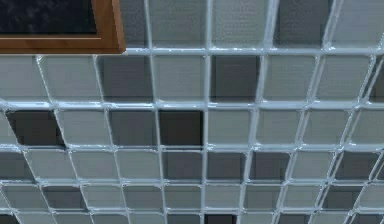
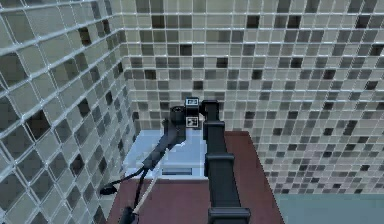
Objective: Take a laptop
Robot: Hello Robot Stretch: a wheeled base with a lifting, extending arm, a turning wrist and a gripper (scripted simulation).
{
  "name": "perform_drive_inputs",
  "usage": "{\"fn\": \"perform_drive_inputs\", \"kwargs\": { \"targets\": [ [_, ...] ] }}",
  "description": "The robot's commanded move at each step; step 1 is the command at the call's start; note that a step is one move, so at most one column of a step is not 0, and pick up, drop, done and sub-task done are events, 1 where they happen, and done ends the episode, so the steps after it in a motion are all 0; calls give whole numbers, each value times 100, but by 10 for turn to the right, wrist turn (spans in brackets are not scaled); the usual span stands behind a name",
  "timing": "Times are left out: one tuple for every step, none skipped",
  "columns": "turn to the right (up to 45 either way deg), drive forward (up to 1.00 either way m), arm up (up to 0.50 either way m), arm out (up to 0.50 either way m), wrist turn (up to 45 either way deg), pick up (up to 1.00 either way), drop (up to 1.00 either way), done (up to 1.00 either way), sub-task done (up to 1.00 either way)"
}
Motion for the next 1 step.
{"fn": "perform_drive_inputs", "kwargs": {
  "targets": [
    [0, 0, 0, 0, 450, 0, 0, 0, 0]
  ]
}}
